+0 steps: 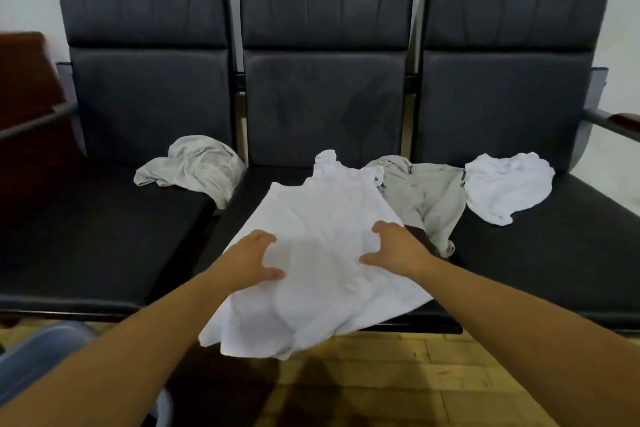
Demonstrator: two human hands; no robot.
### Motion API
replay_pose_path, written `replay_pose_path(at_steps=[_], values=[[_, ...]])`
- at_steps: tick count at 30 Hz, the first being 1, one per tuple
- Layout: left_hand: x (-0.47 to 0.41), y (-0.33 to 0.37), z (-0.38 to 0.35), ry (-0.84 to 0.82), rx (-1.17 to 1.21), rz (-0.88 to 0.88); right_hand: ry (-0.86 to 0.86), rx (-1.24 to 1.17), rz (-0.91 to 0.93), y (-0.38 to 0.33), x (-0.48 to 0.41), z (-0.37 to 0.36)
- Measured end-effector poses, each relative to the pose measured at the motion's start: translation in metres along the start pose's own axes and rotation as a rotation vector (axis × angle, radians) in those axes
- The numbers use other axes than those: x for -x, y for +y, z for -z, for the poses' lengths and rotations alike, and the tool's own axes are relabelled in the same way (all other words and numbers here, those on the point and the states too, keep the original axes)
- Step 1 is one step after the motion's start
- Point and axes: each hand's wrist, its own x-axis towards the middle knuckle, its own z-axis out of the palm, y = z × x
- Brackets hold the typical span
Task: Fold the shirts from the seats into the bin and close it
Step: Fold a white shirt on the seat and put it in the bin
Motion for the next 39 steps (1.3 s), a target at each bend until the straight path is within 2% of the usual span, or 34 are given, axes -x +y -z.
replay_pose_path(at_steps=[2, 7, 11, 16, 18, 20, 22, 23, 25, 27, 28, 30, 33, 37, 39], values=[[-0.006, -0.002, -0.009, -0.082, -0.052, -0.007, -0.042, -0.01, -0.007, 0.005, -0.006, -0.022], [-0.01, -0.007, -0.022, -0.28, -0.168, 0.077, -0.146, 0.177, -0.006, 0.019, -0.01, -0.047], [0.005, 0.006, -0.02, -0.329, -0.182, 0.115, -0.281, 0.198, 0.021, 0.018, -0.006, -0.041], [0.033, 0.016, -0.016, -0.317, -0.343, 0.092, -0.414, 0.209, 0.083, 0.01, 0.017, -0.032], [0.029, 0.014, -0.01, -0.222, -0.224, 0.106, -0.355, 0.08, 0.064, 0.01, 0.021, -0.03], [0.02, 0.009, -0.005, -0.056, -0.1, 0.145, -0.161, -0.076, 0.007, 0.009, 0.017, -0.024], [0.011, -0.001, -0.002, 0.085, -0.057, 0.173, 0.035, -0.091, -0.053, 0.014, 0.005, -0.019], [0.007, -0.007, -0.003, 0.098, -0.046, 0.173, 0.086, -0.074, -0.089, 0.018, -0.002, -0.018], [0.002, -0.015, -0.005, -0.012, -0.031, 0.17, 0.083, -0.052, -0.159, 0.027, -0.013, -0.02], [-0.001, -0.019, -0.008, -0.143, -0.071, 0.167, -0.001, -0.003, -0.17, 0.034, -0.018, -0.027], [-0.002, -0.018, -0.008, -0.153, -0.095, 0.172, -0.045, 0.038, -0.159, 0.036, -0.018, -0.031], [-0.004, -0.011, -0.005, -0.075, -0.156, 0.166, -0.08, 0.101, -0.111, 0.038, -0.018, -0.036], [-0.004, 0.003, -0.003, 0.08, -0.176, 0.184, 0.016, 0.129, -0.061, 0.038, -0.017, -0.039], [-0.005, -0.013, -0.009, 0.197, 0.051, 0.382, 0.156, 0.043, -0.1, 0.034, -0.014, -0.035], [-0.004, -0.024, -0.007, 0.164, 0.179, 0.495, 0.129, 0.004, -0.161, 0.03, -0.014, -0.032]])
